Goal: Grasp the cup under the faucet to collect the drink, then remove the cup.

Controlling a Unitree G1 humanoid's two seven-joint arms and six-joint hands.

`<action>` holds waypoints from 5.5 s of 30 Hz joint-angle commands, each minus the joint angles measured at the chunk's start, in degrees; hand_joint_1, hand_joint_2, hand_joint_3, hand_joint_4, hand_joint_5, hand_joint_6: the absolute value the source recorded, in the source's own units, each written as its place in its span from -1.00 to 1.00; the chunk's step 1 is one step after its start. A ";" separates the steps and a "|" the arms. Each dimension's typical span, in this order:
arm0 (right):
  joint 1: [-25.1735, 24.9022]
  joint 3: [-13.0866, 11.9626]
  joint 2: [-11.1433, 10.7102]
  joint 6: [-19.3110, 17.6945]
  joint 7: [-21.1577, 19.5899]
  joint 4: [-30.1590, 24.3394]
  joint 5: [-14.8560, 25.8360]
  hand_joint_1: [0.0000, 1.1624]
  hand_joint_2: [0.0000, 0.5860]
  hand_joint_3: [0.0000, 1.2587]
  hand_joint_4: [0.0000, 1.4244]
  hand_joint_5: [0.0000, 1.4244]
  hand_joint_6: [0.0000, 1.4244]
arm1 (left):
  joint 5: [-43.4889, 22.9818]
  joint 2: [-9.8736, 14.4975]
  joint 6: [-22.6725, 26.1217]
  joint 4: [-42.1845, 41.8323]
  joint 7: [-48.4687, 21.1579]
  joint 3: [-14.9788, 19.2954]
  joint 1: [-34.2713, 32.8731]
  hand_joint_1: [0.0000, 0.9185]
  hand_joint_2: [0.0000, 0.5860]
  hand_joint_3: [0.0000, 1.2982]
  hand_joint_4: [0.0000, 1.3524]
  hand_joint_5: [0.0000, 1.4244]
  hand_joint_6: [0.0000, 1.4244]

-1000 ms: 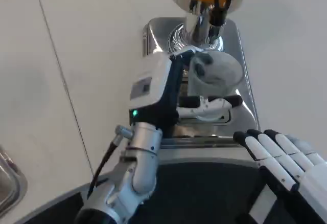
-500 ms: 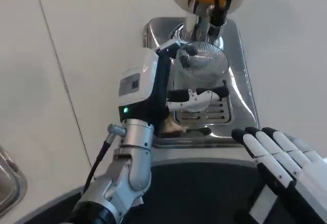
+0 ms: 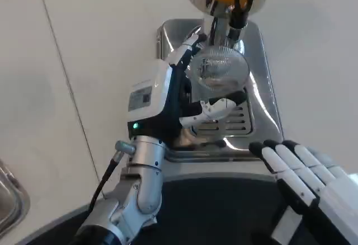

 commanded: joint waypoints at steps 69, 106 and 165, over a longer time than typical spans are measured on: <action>-52.31 6.37 6.63 31.75 -9.84 19.10 24.59 -0.40 0.56 -1.00 -1.00 -1.00 -0.98 | 9.59 20.86 -2.36 -77.44 -28.08 25.85 71.39 -1.00 -0.90 -1.00 -1.00 -1.00 -0.96; -57.46 16.26 4.27 33.38 -5.94 24.91 30.26 -0.53 0.57 -1.00 -1.00 -1.00 -0.93 | 9.03 19.76 -2.16 -75.12 -28.21 25.55 68.27 -1.00 -0.85 -1.00 -1.00 -0.99 -0.94; -70.92 26.94 -10.19 38.10 20.67 17.91 -5.90 -0.95 0.56 -0.93 -1.00 -0.98 -0.88 | 8.29 13.21 7.33 -58.41 -26.39 14.38 42.31 -0.85 -0.85 -1.00 -1.00 -0.97 -0.92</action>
